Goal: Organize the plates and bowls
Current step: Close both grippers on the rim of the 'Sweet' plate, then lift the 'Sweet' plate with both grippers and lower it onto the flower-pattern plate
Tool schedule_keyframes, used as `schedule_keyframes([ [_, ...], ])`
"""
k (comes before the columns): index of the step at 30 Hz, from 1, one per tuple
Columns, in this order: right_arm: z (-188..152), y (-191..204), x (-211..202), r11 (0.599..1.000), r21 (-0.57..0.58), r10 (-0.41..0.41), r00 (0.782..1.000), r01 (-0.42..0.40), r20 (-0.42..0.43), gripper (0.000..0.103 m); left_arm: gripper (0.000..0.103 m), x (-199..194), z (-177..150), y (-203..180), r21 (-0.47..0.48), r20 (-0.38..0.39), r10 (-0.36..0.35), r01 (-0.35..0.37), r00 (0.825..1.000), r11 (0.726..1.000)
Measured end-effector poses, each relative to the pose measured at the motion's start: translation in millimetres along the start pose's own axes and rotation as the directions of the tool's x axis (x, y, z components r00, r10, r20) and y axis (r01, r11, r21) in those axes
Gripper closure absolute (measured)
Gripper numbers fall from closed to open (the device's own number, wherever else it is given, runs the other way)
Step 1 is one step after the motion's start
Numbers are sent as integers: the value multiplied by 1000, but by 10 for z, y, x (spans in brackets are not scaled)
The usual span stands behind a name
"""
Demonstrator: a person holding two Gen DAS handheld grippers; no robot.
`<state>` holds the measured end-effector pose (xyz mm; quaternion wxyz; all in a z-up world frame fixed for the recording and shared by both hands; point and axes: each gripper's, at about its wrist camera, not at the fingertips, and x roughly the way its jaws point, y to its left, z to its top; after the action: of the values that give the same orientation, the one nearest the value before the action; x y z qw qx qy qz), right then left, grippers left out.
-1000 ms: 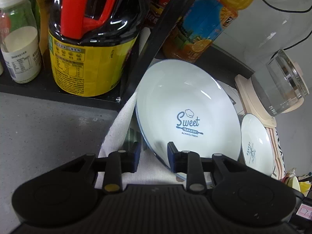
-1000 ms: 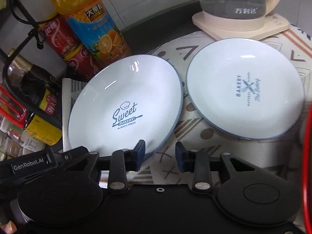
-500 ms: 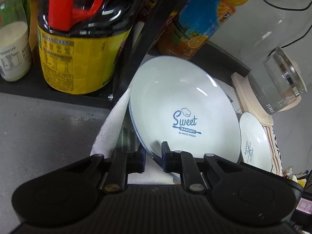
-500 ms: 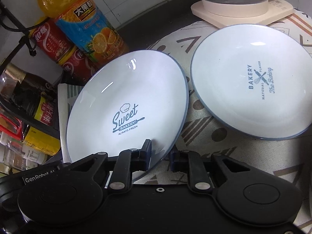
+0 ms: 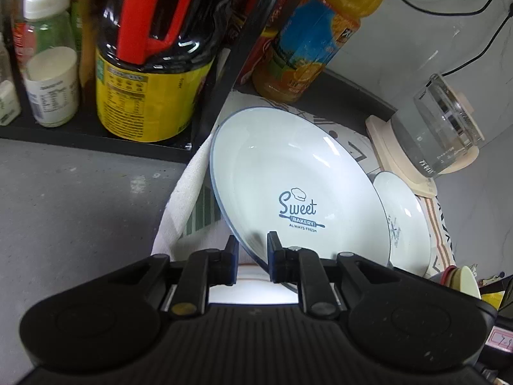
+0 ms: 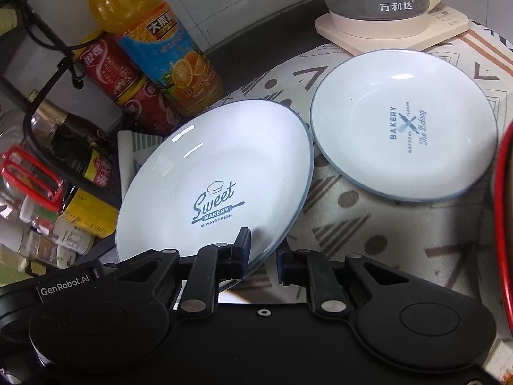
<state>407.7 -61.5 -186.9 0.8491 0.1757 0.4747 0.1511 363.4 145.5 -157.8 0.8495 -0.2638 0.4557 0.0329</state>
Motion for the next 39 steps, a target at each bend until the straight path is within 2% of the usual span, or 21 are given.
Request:
schedule_keyframes([
  [10,-80,57,-286,997,-59,49,999,-49,9,87,87,-337,-215,-88,-32,57,41,-39,998,999],
  [20,-251,-6,-483,985,-139,101,994,-105,-37,87,87,-610,-625,-140,-104,94,102,-92,990,990],
  [39,-537,-212,-749,928,-326,141,979,-182,-146,87,87,-881,-1441,-271,-269,136,203,-161,970,950],
])
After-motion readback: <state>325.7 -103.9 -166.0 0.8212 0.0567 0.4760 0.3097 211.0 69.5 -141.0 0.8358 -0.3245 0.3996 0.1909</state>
